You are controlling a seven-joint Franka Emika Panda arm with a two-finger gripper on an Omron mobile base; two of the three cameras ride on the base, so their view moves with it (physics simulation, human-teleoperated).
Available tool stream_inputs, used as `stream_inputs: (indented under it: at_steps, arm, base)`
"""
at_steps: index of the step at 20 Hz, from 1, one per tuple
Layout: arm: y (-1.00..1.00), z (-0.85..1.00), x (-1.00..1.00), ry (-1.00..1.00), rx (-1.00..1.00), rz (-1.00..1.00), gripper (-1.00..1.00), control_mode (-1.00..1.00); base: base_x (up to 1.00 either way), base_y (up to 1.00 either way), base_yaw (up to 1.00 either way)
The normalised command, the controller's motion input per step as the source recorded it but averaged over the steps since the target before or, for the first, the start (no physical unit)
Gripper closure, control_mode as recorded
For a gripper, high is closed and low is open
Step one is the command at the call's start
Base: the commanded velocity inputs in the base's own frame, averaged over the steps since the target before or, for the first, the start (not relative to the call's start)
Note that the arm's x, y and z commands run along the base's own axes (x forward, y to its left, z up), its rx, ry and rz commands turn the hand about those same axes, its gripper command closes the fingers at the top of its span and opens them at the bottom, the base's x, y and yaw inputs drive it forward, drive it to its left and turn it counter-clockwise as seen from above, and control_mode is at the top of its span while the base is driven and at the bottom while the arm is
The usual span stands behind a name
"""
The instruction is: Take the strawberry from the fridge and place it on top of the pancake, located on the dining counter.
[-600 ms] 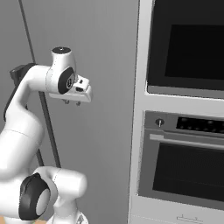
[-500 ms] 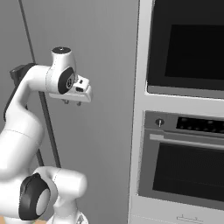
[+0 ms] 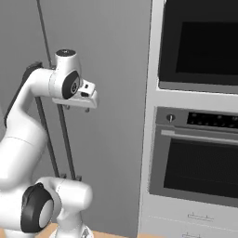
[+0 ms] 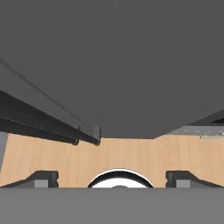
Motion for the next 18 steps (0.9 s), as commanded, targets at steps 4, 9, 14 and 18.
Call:
stream_inputs:
  at_steps: [4, 9, 14, 18]
  arm:
    - [0.0, 0.0, 0.0, 0.0, 0.0, 0.0, -1.0, 1.0]
    - [0.0, 0.0, 0.0, 0.0, 0.0, 0.0, -1.0, 1.0]
    - [0.0, 0.0, 0.0, 0.0, 0.0, 0.0, -1.0, 1.0]
    - [0.0, 0.0, 0.0, 0.0, 0.0, 0.0, -1.0, 1.0]
  base:
    - [-0.39, 0.49, 0.0]
    - [-0.16, 0.62, 0.0]
    - [0.0, 0.3, -0.02]
    - [-0.13, 0.0, -0.09]
